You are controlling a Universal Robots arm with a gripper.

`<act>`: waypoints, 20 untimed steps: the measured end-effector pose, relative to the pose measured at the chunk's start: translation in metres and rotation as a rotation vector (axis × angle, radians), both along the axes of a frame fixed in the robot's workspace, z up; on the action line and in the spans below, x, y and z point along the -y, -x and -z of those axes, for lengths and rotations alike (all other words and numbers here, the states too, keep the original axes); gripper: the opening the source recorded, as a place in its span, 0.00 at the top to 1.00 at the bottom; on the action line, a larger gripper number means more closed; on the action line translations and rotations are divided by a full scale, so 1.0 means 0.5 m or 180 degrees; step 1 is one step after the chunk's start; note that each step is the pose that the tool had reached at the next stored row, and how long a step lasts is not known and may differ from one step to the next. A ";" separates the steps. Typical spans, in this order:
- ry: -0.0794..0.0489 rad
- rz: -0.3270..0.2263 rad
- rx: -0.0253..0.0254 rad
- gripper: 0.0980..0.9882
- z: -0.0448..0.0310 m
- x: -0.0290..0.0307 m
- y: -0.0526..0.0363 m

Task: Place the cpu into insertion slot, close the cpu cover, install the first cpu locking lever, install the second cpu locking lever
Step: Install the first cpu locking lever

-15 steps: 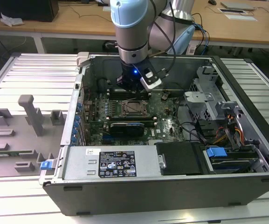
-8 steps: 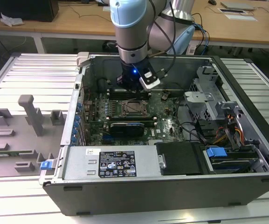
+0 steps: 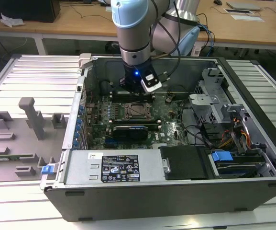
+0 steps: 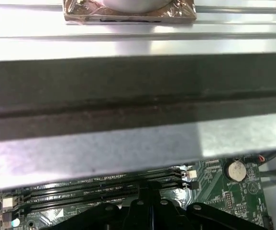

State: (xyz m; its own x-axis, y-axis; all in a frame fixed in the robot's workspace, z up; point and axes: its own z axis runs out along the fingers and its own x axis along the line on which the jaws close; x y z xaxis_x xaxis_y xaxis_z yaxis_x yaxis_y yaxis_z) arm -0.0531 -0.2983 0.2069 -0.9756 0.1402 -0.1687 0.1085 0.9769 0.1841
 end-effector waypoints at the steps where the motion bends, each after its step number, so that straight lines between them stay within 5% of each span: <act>1: 0.0000 0.0035 0.0000 0.99 0.000 0.000 0.002; 20: 0.0000 0.0420 0.0000 0.99 0.006 -0.012 0.013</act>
State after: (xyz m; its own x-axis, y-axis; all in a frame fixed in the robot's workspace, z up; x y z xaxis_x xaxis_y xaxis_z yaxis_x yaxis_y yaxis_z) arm -0.0595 -0.2923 0.2039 -0.9488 0.2672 -0.1687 0.2360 0.9542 0.1841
